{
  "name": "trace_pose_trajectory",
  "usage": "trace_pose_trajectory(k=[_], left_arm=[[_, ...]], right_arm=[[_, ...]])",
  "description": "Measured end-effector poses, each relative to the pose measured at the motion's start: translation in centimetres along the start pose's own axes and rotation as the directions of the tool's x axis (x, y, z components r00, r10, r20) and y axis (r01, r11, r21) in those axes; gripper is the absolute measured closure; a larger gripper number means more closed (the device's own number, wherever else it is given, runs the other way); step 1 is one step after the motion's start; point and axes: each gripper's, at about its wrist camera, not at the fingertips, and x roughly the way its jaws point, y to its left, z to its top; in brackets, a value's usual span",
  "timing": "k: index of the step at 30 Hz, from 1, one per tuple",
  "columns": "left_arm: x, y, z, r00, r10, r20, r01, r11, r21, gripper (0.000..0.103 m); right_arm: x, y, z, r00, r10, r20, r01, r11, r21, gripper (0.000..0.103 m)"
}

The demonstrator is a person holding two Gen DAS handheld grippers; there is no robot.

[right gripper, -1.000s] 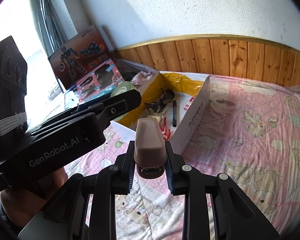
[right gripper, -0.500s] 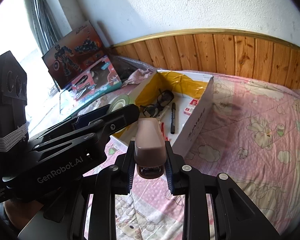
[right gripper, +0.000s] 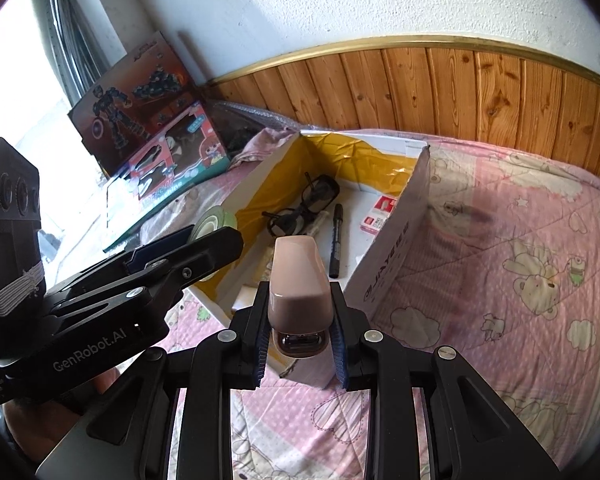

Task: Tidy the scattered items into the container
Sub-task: 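Carry the tape roll with the left tool while the right tool carries the stapler to the box, then lower the tape roll into the box with the left tool while the right tool lowers the stapler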

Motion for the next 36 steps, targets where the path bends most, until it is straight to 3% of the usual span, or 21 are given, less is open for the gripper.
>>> trace_pose_trajectory(k=[13,21,36], left_arm=[[2.6,2.9,0.0,0.999,0.021,-0.045,-0.024,0.998,-0.052,0.054],[5.2,1.5,-1.2,0.992,-0.030,-0.122,0.026,0.999,-0.038,0.054],[9.0,0.7,-1.0,0.981,-0.038,-0.190,0.037,0.999,-0.008,0.054]], right_arm=[[2.4,-1.7,2.7,1.000,0.024,-0.001,-0.024,1.000,0.004,0.075],[3.5,-2.4,4.4,0.999,0.043,-0.004,-0.043,0.999,-0.008,0.075],[6.7,-2.9,7.2,0.996,0.089,-0.029,-0.090,0.996,-0.022,0.075]])
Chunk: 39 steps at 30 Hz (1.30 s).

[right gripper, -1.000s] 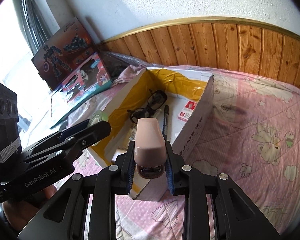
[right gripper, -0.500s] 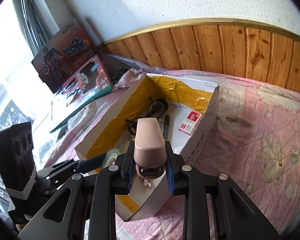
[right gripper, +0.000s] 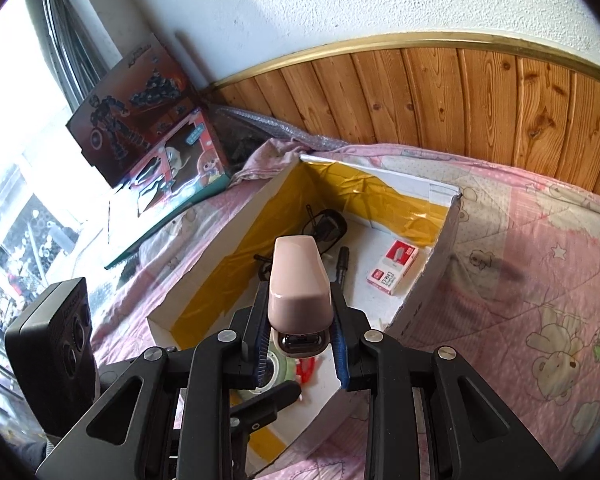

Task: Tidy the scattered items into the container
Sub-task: 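Lower the tape roll into the box with the left tool while the right tool lowers the stapler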

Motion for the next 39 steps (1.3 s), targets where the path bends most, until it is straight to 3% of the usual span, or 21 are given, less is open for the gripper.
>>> trace_pose_trajectory(k=[10,21,39], left_arm=[[1.6,0.2,-0.5,0.999,0.008,-0.038,-0.008,1.000,0.009,0.054],[3.4,0.1,-0.1,0.997,-0.003,-0.082,0.004,1.000,0.022,0.054],[4.8,1.2,0.3,0.989,-0.059,-0.134,0.059,0.998,-0.006,0.054]], right_arm=[[2.7,-1.1,2.2,0.999,0.021,-0.043,-0.022,1.000,-0.013,0.075],[7.1,-2.9,4.7,0.992,0.065,-0.109,-0.060,0.997,0.048,0.075],[13.7,-5.1,6.2,0.969,0.004,-0.246,0.019,0.995,0.094,0.075]])
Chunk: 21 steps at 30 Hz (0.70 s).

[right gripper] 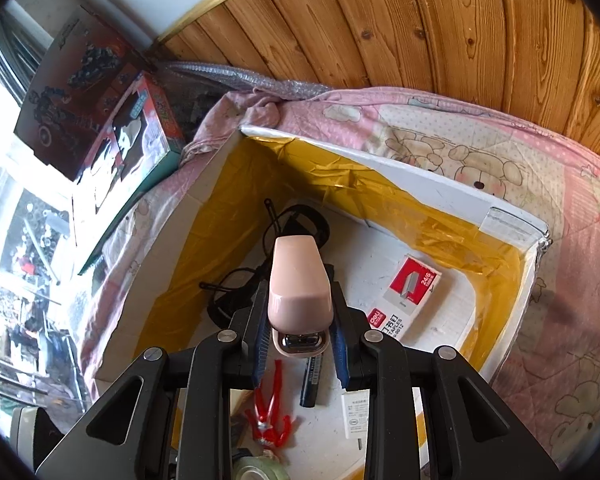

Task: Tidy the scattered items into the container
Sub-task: 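Lower the tape roll into the box with the left tool while the right tool lowers the stapler, then open both tools and withdraw them from the box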

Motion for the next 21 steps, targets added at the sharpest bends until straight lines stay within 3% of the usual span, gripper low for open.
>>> trace_pose_trajectory(k=[7,9,13,21], left_arm=[[-0.1,0.3,0.4,0.999,0.042,-0.003,-0.042,0.999,0.013,0.052],[-0.4,0.9,0.4,0.998,0.055,0.009,-0.055,0.998,-0.010,0.039],[-1.2,2.2,-0.3,1.000,-0.001,0.015,0.002,0.998,-0.057,0.039],[-3.5,2.8,-1.8,0.999,-0.011,0.048,0.014,0.997,-0.070,0.039]], right_arm=[[1.4,-0.6,1.1,0.999,-0.015,-0.038,0.015,1.000,0.007,0.072],[1.2,-0.9,1.0,0.999,-0.027,-0.030,0.027,0.999,0.018,0.070],[-0.2,-0.6,0.6,1.000,-0.023,-0.008,0.024,1.000,0.019,0.070],[-3.8,1.7,-2.2,0.999,-0.032,0.028,0.033,0.998,-0.060,0.069]])
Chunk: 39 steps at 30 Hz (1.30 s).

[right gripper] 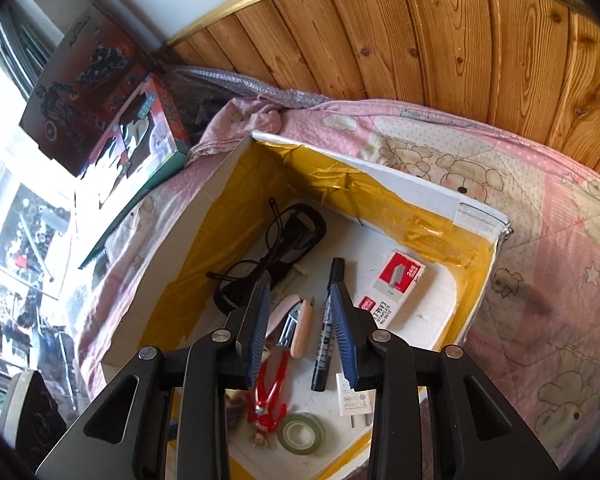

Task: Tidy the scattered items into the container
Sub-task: 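Open both tools and withdraw them from the box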

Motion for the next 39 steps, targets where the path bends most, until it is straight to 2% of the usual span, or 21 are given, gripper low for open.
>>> trace_pose_trajectory(k=[8,13,18,25,30,39], left_arm=[[-2.6,0.1,-0.8,0.999,0.031,0.040,-0.031,0.999,-0.010,0.039],[-4.8,-0.1,-1.7,0.995,0.067,0.070,-0.067,0.998,0.001,0.039],[-6.4,-0.5,-3.1,0.992,0.091,0.082,-0.092,0.996,0.011,0.039],[-9.5,-1.7,-4.8,0.988,0.094,0.122,-0.097,0.995,0.019,0.039],[-12.1,-2.5,-5.5,0.982,0.090,0.165,-0.096,0.995,0.030,0.038],[-15.0,-3.1,-7.2,0.973,0.096,0.208,-0.106,0.994,0.034,0.036]], right_arm=[[-3.1,3.3,-6.3,0.992,-0.120,0.038,0.124,0.977,-0.171,0.068],[-6.5,5.5,-9.9,0.976,-0.191,0.105,0.211,0.947,-0.244,0.059],[-8.3,8.2,-12.4,0.954,-0.274,0.124,0.299,0.908,-0.293,0.051],[-8.5,9.7,-14.7,0.948,-0.307,0.087,0.319,0.903,-0.288,0.049],[-9.7,11.1,-15.5,0.943,-0.317,0.103,0.333,0.900,-0.281,0.049],[-10.8,14.2,-17.0,0.951,-0.293,0.098,0.309,0.905,-0.292,0.049]])
